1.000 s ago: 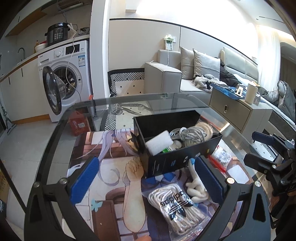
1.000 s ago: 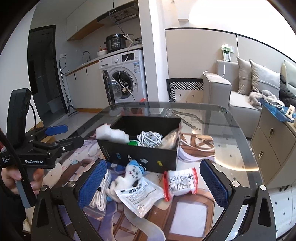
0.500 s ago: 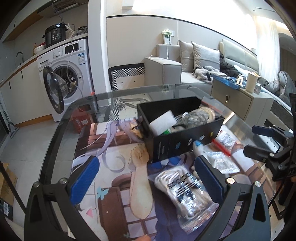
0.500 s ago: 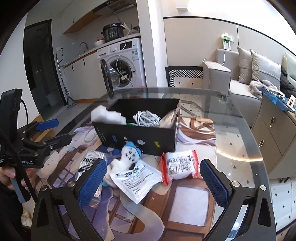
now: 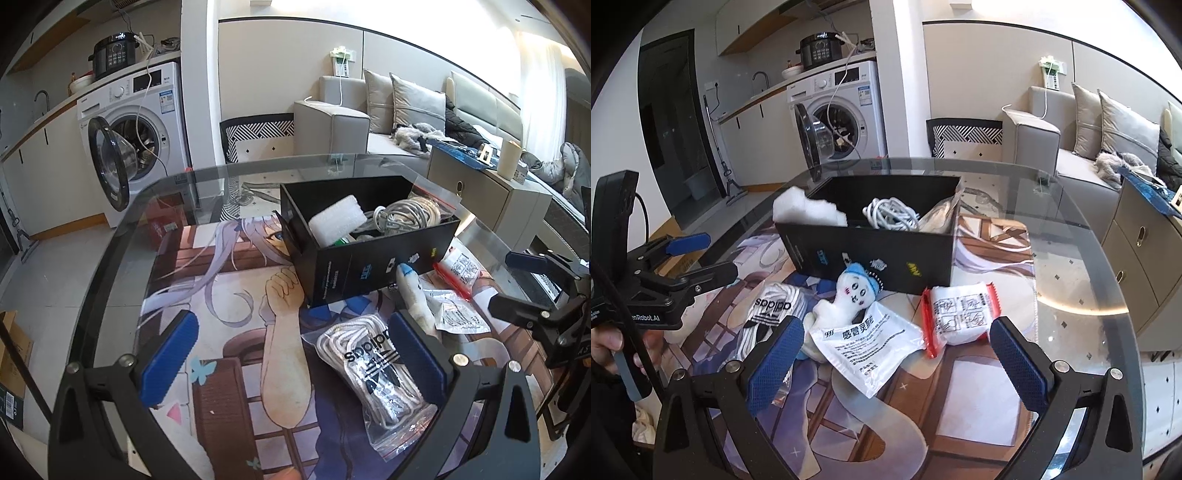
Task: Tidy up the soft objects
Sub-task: 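Move both tools back toward the remaining items beside the box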
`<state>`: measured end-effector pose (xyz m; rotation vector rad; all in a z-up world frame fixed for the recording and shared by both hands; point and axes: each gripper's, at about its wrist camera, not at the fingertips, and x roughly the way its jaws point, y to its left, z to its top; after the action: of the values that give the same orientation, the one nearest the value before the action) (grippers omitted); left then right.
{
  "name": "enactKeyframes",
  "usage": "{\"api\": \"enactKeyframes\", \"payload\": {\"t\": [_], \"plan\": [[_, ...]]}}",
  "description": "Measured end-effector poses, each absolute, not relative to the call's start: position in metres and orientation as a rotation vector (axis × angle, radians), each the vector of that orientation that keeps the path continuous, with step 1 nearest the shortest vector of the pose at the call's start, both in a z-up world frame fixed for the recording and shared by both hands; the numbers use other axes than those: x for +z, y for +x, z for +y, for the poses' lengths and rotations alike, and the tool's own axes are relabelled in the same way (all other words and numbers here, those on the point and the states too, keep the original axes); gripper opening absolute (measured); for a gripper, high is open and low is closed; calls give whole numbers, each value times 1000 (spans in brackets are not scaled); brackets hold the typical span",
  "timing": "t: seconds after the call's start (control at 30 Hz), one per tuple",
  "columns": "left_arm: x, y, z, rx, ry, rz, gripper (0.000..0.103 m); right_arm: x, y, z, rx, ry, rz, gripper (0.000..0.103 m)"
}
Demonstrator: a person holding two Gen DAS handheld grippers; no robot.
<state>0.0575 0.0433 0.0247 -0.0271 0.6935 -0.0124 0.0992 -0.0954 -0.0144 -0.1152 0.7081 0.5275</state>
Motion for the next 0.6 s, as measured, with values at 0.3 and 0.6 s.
{"api": "enactKeyframes", "payload": {"t": [0.3, 0.6], "plan": [[17, 61, 36, -31, -19, 724, 103, -30, 110, -96, 488, -91, 763, 102], [10, 63, 34, -37, -13, 745, 103, -36, 124, -118, 418, -47, 786, 102]]}}
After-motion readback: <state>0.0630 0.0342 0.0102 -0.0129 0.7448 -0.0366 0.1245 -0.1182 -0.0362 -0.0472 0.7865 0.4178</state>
